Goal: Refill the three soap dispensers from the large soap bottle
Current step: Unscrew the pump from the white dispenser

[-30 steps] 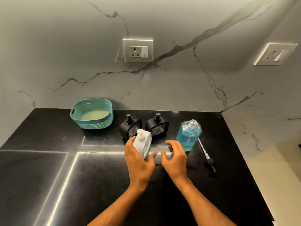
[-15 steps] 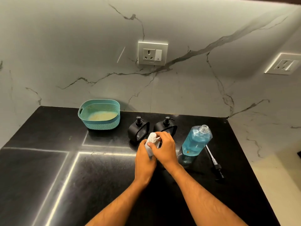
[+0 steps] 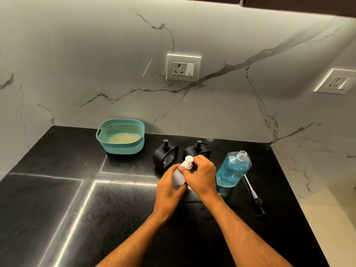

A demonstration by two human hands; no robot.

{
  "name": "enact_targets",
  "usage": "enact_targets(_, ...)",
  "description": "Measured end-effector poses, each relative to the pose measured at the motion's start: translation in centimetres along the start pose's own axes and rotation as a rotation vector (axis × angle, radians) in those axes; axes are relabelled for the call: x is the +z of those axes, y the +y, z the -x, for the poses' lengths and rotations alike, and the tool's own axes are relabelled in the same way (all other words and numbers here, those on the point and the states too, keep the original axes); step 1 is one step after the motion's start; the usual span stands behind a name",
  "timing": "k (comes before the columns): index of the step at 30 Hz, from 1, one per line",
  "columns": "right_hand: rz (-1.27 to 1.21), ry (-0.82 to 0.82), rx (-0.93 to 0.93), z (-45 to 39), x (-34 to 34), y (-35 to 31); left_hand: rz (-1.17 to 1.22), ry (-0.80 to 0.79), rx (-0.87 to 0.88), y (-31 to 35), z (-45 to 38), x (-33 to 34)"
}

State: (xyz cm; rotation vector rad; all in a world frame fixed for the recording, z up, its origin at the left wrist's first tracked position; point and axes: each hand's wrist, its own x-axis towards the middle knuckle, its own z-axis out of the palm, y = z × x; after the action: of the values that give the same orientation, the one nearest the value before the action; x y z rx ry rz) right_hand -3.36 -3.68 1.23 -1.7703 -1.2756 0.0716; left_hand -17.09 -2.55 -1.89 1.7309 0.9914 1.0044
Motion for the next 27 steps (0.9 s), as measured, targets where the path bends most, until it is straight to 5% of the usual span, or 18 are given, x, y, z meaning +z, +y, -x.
enact_targets(6, -0.013, -0.027, -0.025, -0.8, -2.5, -0.2, 0.012, -0.058, 0.079, 1.3, -0.7, 0.0)
enact_targets(15, -0.232, -0.386, 0.028, -1.7, -6.4, -0.2, -0.038, -0.170, 0.129, 1.2, -1.6, -1.1)
enact_targets(22, 0.050, -0.116, -0.022, -0.9, -6.0, -2.2, -0.019, -0.167, 0.144, 1.2, -1.9, -0.7)
enact_targets(27, -0.068, -0.233, 0.005, -1.2, -6.4, -2.9, -0.028, -0.151, 0.141, 1.1, -1.7, -1.1)
